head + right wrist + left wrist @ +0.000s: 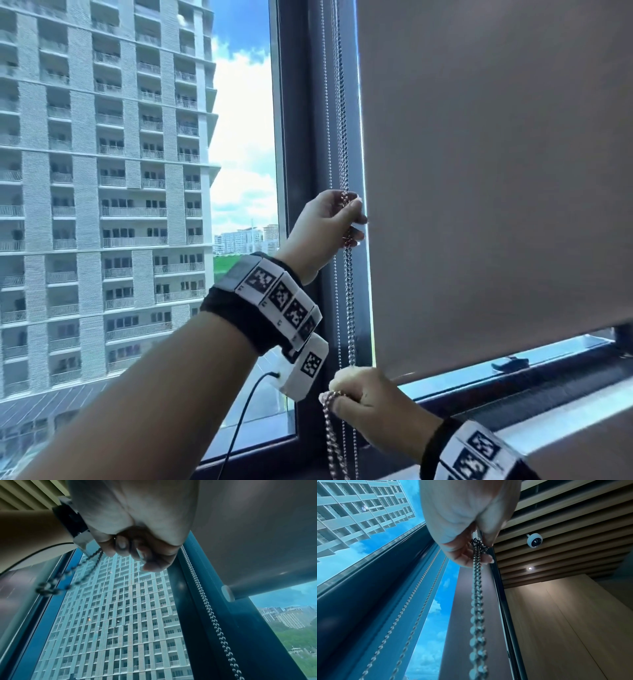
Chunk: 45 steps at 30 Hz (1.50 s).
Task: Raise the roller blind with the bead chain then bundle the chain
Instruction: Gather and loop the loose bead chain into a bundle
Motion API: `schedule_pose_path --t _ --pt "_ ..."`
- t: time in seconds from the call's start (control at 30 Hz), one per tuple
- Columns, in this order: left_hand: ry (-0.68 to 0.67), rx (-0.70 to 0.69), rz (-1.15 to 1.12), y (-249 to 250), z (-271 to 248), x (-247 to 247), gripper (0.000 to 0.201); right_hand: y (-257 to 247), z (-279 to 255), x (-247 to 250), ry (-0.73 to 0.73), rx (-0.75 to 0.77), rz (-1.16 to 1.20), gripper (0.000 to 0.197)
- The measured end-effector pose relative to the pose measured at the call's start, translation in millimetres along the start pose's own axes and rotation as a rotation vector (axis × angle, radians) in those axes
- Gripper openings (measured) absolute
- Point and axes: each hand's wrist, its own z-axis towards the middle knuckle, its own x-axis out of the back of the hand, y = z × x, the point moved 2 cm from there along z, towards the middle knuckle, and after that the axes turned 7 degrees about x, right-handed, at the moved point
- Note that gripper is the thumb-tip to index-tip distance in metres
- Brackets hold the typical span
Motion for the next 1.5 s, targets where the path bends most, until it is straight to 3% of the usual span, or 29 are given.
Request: schedule_pose_path --t 0.1,0.23,0.33,0.43,0.5,0.63,0.77,0.87,0.97,1.1,1.23,1.33,1.4,1.5 --pt "-0.007 0.0 0.052 -3 5 -3 0.023 2 -4 6 -0.025 -0.041 0.064 0.026" --pt "0.008 0.005 0.079 -5 9 -10 0.027 -2 -6 23 -0.047 -0.016 0.329 0.011" --pt "0.006 0.015 0.033 -7 9 -16 0.026 -4 -1 43 0.074 0.019 0.496 0.004" --pt "0.026 0.003 0.038 -8 11 -25 0.027 0 9 64 0.273 -0.006 0.673 0.017" --pt "0.074 -0.037 0.09 -9 13 -30 0.038 5 17 74 0.388 -0.056 0.813 0.02" --pt "0.115 -0.239 0.391 -7 13 -35 0.063 11 32 94 0.548 -0.147 0.876 0.028" --pt "0.159 -0.419 0.823 2 10 -37 0.043 7 41 119 0.588 -0.098 0.822 0.008" --pt "0.289 -0.443 1.079 7 8 -33 0.041 8 41 136 0.605 -0.03 0.716 0.021" --pt "0.392 -0.516 1.249 13 5 -27 0.039 6 39 151 0.601 0.025 0.589 0.022" --pt "0.27 -0.66 1.456 12 11 -27 0.027 5 44 163 0.601 0.1 0.542 0.024" --pt "0.268 -0.706 1.262 14 18 -24 0.025 0 54 175 0.623 0.17 0.5 0.025" --pt "0.301 -0.699 1.112 17 20 -21 0.018 0 61 180 0.638 0.176 0.306 0.036" --pt "0.278 -0.581 0.919 20 22 -18 0.015 5 67 181 0.675 0.169 0.133 0.039" --pt "0.245 -0.349 0.511 25 24 -17 0.012 10 79 184 0.701 0.163 -0.072 0.024"
